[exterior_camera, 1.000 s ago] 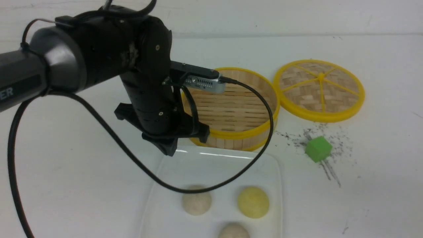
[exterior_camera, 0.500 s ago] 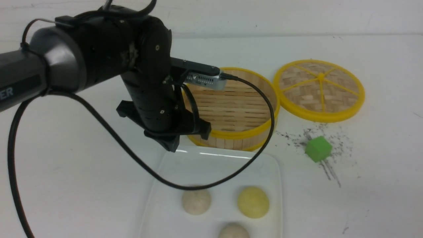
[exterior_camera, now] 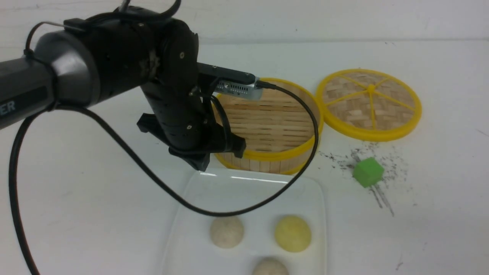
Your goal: Put the steamed buns into the plate on the white tablecloth.
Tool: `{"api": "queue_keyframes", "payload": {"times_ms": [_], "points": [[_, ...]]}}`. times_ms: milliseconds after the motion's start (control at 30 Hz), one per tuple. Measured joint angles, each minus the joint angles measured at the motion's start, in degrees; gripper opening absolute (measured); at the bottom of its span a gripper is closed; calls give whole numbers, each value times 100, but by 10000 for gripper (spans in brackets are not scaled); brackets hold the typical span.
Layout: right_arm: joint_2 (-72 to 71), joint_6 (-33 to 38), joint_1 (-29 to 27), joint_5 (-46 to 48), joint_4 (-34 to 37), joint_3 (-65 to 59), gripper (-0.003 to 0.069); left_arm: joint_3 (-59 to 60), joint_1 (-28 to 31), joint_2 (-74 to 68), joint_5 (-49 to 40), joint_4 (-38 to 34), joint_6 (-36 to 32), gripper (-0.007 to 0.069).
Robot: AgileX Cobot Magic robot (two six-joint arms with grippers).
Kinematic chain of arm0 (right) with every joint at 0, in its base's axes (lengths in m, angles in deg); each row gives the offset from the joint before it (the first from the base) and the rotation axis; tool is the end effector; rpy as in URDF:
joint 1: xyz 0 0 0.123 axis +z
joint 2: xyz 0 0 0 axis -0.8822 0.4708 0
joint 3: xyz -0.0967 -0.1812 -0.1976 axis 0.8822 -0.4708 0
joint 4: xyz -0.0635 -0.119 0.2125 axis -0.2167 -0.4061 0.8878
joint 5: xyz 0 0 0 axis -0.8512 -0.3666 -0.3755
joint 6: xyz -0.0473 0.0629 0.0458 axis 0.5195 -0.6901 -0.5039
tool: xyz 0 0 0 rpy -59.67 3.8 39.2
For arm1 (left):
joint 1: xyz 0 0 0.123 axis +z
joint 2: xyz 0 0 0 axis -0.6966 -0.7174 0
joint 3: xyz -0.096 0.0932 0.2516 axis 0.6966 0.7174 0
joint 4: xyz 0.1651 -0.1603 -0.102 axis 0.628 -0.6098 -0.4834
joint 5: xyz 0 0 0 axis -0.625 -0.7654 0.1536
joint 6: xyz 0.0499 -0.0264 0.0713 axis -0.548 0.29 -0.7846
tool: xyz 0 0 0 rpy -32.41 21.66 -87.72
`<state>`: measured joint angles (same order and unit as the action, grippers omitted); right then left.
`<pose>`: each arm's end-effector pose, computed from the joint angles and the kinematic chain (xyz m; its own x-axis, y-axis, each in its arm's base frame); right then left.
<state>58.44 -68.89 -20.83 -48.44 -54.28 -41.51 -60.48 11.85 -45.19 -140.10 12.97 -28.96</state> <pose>0.0352 0.0310 0.2782 -0.2094 0.0343 -0.9772 -0.6336 0.7564 0.1623 0.3075 -0.1898 0.2712 -0.8726 0.3739 -0.3143 0.3960 0.9182 -0.0070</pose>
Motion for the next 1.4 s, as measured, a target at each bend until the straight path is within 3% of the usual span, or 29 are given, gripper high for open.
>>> {"api": "queue_keyframes", "payload": {"times_ms": [133,567,1000,1300,1400], "points": [[-102,0,-145,-139,-1,-132,10,0,0,0,6,7,0,20],[-744,0,-2235,-402,-565,-1850,20,0,0,62,-1,56,0,31],[-744,2,-3839,-194,-732,-2021,38,0,0,1996,-617,603,0,35],[-744,2,-4053,-194,-736,-2021,42,226,0,3350,-854,747,14,36],[-744,2,-4060,-194,-736,-2021,44,951,0,4180,-741,755,304,36]]}}
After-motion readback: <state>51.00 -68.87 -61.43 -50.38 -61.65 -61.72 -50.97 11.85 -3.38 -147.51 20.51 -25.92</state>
